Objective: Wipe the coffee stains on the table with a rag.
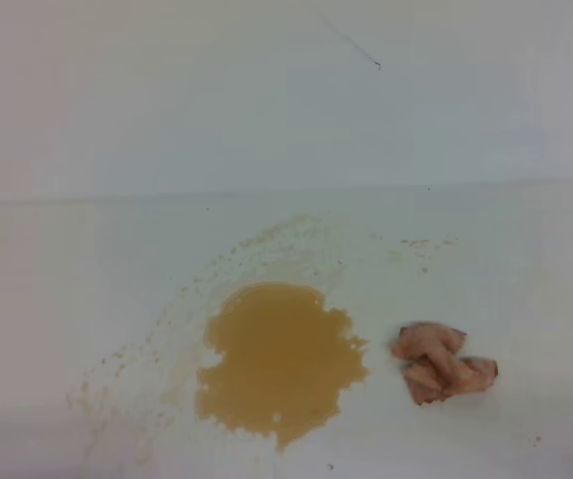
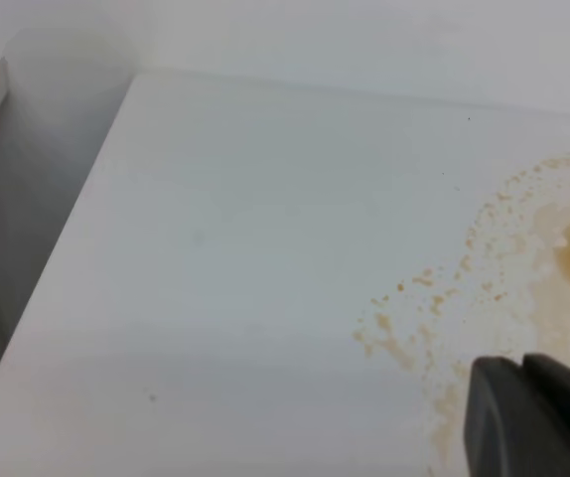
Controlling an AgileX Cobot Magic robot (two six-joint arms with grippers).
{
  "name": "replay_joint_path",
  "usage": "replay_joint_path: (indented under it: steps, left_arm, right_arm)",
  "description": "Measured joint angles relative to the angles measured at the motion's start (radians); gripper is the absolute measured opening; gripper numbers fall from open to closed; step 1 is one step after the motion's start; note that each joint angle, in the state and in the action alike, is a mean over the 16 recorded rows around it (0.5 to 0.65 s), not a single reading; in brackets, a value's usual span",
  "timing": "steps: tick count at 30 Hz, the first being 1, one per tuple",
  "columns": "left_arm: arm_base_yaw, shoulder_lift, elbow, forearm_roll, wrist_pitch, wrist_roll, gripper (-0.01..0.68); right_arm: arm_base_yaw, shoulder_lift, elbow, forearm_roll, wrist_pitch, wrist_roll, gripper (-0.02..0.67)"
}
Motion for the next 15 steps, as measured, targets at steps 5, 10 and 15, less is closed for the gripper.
replay_joint_path:
  steps: [5, 10, 15]
  left_arm:
    - [0.000, -0.001, 0.002, 0.000, -0.001, 0.000, -0.001]
    - [0.000, -0.005, 0.007, 0.000, -0.003, 0.000, 0.000]
    - [0.000, 0.002, -0.002, 0.000, 0.001, 0.000, -0.001]
  right_arm:
    - [0.000, 0.004, -0.005, 0.000, 0.002, 0.000, -0.003]
    - [0.000, 0.007, -0.009, 0.000, 0.004, 0.000, -0.003]
    - [0.000, 0.008, -0.011, 0.000, 0.004, 0.000, -0.003]
